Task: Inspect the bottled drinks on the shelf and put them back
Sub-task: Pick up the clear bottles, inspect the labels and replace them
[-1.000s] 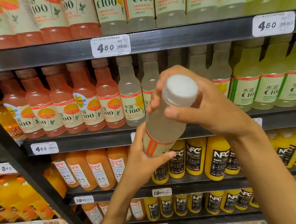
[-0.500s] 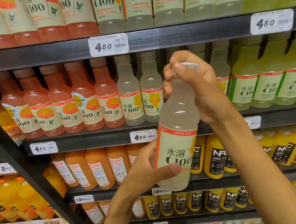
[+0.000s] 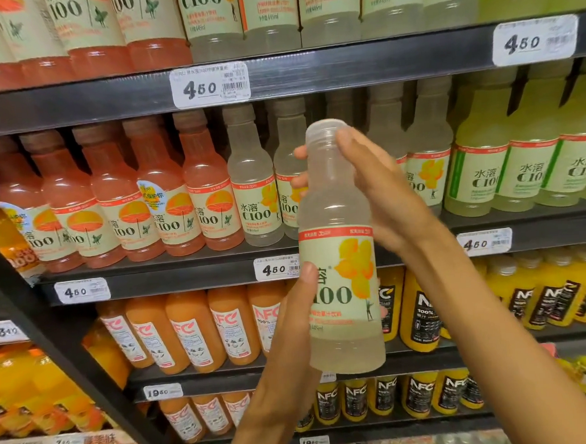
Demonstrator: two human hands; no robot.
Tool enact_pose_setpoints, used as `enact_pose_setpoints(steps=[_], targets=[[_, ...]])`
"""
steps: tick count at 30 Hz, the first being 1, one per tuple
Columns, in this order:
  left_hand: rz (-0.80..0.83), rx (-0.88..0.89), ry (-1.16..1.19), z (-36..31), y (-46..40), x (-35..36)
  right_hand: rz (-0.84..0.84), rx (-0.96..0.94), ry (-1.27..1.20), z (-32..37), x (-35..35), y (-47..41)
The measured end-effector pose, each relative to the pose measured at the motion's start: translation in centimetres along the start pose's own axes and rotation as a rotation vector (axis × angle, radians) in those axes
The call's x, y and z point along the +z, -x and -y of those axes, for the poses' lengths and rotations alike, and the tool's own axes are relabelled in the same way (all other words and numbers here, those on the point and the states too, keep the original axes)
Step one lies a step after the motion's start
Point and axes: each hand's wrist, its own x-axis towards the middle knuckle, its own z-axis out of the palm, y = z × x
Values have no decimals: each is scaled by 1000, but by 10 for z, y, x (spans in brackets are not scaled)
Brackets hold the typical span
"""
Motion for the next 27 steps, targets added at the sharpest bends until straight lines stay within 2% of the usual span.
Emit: enact_pose_setpoints(steps=[3, 6, 9, 15, 19, 22, 24, 27], targets=[[58, -1, 33, -1, -1, 2, 5, 18, -136, -8, 1, 3], [-35, 40, -49, -3, -3, 0, -12, -48, -158, -4, 4, 2], [-111, 144, -166, -9, -1, -4, -82, -146, -143, 2, 6, 3], [-65, 288, -317, -15, 4, -2, -144, -246, -12, 10, 14, 2], [-32, 149, -158, -14, 5, -7, -65, -164, -193, 11, 12, 1], [201, 79, 131, -16, 5, 0, 16, -23, -270, 7, 10, 2], [298, 23, 279, -16, 5, 4, 45, 33, -321, 3, 10, 2], [270, 29, 211, -8, 3, 0, 37, 66, -394, 1, 8, 0]])
